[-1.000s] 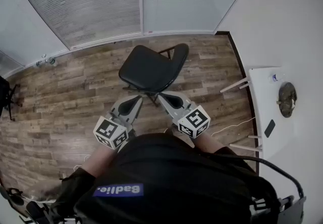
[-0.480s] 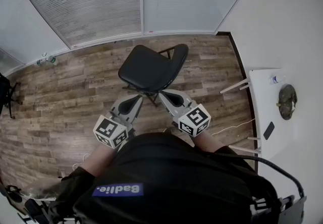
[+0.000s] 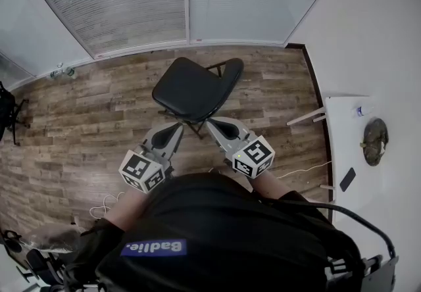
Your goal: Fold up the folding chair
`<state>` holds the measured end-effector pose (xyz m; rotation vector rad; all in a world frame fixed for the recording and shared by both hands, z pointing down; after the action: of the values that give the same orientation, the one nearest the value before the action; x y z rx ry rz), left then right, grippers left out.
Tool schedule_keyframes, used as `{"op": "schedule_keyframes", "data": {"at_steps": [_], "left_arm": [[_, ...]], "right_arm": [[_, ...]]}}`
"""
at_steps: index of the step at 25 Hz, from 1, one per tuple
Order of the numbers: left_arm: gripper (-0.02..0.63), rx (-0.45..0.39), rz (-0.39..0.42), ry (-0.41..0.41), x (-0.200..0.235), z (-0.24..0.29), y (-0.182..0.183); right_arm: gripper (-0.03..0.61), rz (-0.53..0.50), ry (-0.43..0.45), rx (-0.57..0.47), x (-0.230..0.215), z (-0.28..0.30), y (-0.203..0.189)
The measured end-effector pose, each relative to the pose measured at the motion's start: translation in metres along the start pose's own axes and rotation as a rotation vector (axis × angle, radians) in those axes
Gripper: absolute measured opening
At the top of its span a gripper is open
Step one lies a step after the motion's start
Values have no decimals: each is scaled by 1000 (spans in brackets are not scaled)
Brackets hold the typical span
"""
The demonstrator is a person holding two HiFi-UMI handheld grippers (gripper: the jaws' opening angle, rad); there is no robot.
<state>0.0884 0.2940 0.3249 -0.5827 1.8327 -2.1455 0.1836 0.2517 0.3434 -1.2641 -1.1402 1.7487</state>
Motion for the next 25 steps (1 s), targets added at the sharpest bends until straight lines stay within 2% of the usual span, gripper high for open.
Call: {"op": "schedule_keyframes", "data": {"at_steps": [5,11,15,19,25], "left_arm": [[5,4,2,58,-3,10,-5],[5,14,7,76,7,24,-9],[5,11,3,67,44,33,-10],[5,13,16,43,99,40,-8],[5,14,44,-53,183,58,5]], "right_arm": [[2,10,35,13,-17,-10,-7],[2,24,45,11,-38,-5,-5],[2,27,20,14,-52,21,-1],[2,43,-34,20,-68,61,3],[2,78,-164,10,-95,122,18]]}}
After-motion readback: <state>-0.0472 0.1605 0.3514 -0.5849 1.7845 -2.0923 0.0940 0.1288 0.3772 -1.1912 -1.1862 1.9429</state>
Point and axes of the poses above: the fingertips, and each gripper's own axes: z forward along the fingers, x to its left, y out of its top, the point moved 2 cm from there along -z, backward along the fingers, and after that the axes turned 8 degrees about z, right-handed, at the moved point
